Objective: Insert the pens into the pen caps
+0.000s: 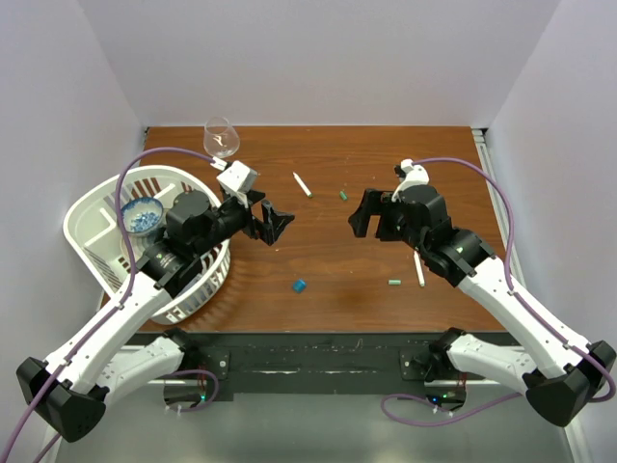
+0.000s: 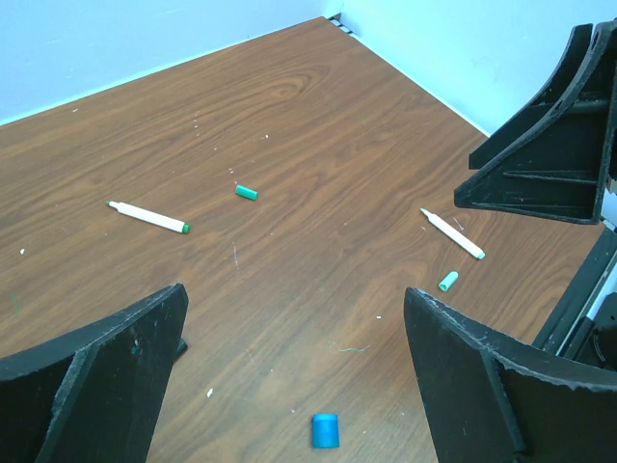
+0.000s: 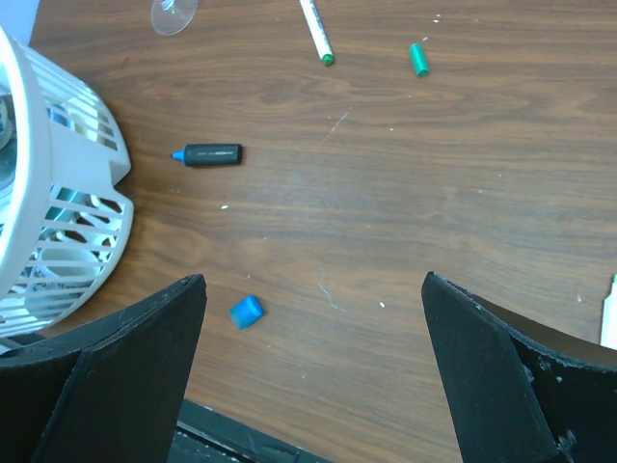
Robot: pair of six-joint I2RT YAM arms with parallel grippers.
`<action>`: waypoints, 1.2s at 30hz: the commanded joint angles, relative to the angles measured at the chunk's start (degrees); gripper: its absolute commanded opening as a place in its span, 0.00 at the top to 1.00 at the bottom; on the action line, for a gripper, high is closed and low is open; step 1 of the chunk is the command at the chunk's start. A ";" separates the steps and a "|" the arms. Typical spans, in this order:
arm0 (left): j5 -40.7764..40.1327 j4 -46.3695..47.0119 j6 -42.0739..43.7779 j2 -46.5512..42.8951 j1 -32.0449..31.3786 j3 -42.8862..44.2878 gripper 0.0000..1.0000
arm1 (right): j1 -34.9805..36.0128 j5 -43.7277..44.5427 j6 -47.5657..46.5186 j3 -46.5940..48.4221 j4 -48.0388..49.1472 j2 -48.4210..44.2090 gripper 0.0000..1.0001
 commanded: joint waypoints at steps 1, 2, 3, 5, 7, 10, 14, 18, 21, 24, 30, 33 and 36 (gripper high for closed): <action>-0.81 2.68 -0.34 -0.94 -0.25 -0.55 0.00 | 0.18 5.43 1.00 2.81 -0.27 -0.54 0.01; -0.89 2.59 -0.34 -0.85 -0.25 -0.55 0.00 | 0.18 7.36 1.00 2.98 -1.14 -0.54 0.01; -0.98 2.59 -0.34 -0.85 -0.25 -0.55 0.00 | 0.18 8.51 1.09 3.07 -1.59 -0.36 0.01; -0.98 2.59 -0.25 -0.94 -0.25 -0.55 0.00 | 0.09 10.01 0.48 3.51 -2.82 -0.10 0.01; -1.16 2.59 -0.25 -0.85 -0.25 -0.55 0.00 | 0.09 10.54 0.04 3.60 -3.09 0.08 0.01; -1.33 2.50 -0.25 -0.85 -0.25 -0.55 0.00 | 0.09 9.49 -3.38 4.03 -3.70 1.13 0.01; -1.16 2.59 -0.42 -0.68 -0.25 -0.46 0.00 | -0.78 18.87 -9.27 6.93 -10.97 6.21 0.01; -0.63 2.85 -0.69 -0.59 -0.25 -0.64 0.00 | -8.42 24.26 -11.03 9.93 -18.72 17.27 0.02; 0.25 2.85 -0.95 -0.33 -0.25 -0.55 0.00 | -16.24 18.30 -12.26 7.74 -19.44 21.16 0.16; 0.69 3.29 -1.30 -0.24 -0.25 -0.81 0.00 | -20.91 14.60 -12.97 5.37 -18.03 23.19 0.32; 2.53 3.64 -2.00 1.08 -0.16 -0.64 0.00 | -25.22 6.77 -13.23 0.01 -14.43 25.47 0.50; 2.97 3.64 -2.18 1.26 -0.25 -0.55 0.00 | -26.36 7.02 -13.85 -2.28 -12.93 27.41 0.55; 2.97 3.82 -2.44 1.34 -0.34 -0.73 0.00 | -27.07 4.84 -13.67 -2.64 -12.75 28.73 0.56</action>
